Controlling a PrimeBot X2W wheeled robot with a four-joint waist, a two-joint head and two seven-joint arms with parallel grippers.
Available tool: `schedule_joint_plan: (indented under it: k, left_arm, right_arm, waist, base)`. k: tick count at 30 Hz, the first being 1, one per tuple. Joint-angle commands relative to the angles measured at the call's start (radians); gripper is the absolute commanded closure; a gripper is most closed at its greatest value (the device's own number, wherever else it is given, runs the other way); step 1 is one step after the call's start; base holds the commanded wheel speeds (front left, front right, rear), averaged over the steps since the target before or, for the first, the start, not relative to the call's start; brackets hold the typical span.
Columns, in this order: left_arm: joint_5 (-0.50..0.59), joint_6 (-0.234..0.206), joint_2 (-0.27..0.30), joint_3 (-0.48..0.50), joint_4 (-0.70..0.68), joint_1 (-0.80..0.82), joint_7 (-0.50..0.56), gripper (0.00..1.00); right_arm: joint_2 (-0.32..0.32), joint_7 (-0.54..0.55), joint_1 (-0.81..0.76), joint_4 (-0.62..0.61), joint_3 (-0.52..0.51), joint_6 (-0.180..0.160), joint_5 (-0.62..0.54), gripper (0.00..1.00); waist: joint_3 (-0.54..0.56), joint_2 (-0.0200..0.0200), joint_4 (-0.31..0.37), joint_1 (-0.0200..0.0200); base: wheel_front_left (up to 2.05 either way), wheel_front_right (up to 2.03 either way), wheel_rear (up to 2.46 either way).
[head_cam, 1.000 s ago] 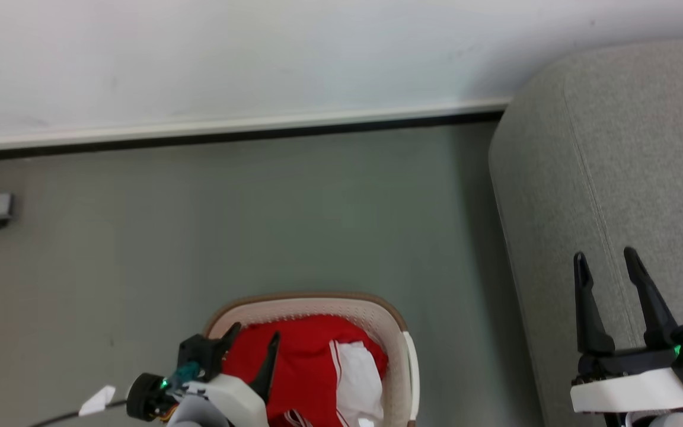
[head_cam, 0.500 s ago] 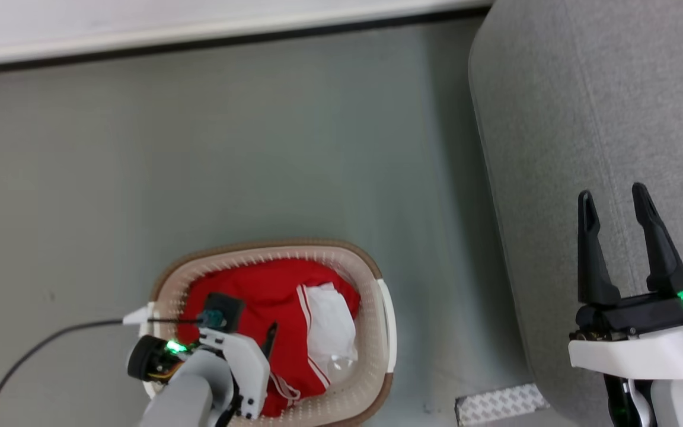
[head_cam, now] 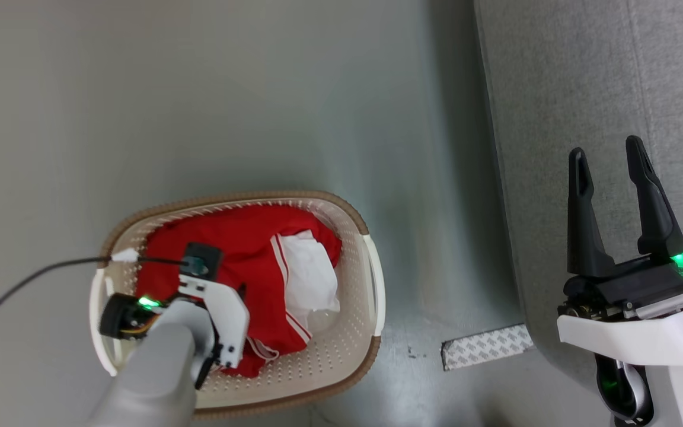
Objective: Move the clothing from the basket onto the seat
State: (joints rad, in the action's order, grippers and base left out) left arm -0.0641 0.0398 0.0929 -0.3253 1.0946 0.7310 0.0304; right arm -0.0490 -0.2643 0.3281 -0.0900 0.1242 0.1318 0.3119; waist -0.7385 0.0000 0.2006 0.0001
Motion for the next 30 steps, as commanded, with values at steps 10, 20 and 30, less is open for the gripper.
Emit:
schedule_joint_plan:
  k: [10, 20, 30]
  left_arm:
    - [0.005, -0.032, 0.048, -0.009, 0.064, 0.120, 0.035, 0.00]
    - [-0.009, -0.029, 0.055, -0.022, 0.090, 0.177, 0.022, 0.51]
    - [-0.040, -0.014, 0.009, -0.030, 0.118, 0.148, -0.051, 1.00]
  right_arm:
    - [-0.003, 0.000, 0.044, -0.044, 0.036, -0.002, 0.050, 0.00]
    - [-0.003, 0.000, 0.059, -0.059, 0.037, -0.002, 0.076, 0.00]
    - [-0.003, 0.000, 0.032, -0.010, 0.000, -0.002, 0.037, 0.00]
  waist:
    - [-0.161, 0.0000, 0.052, -0.0001]
    - [-0.238, 0.0000, 0.075, -0.0001]
    - [-0.129, 0.0000, 0.036, -0.0001]
  base:
    - [0.00, 0.00, 0.00]
    - [0.00, 0.00, 0.00]
    - [0.00, 0.00, 0.00]
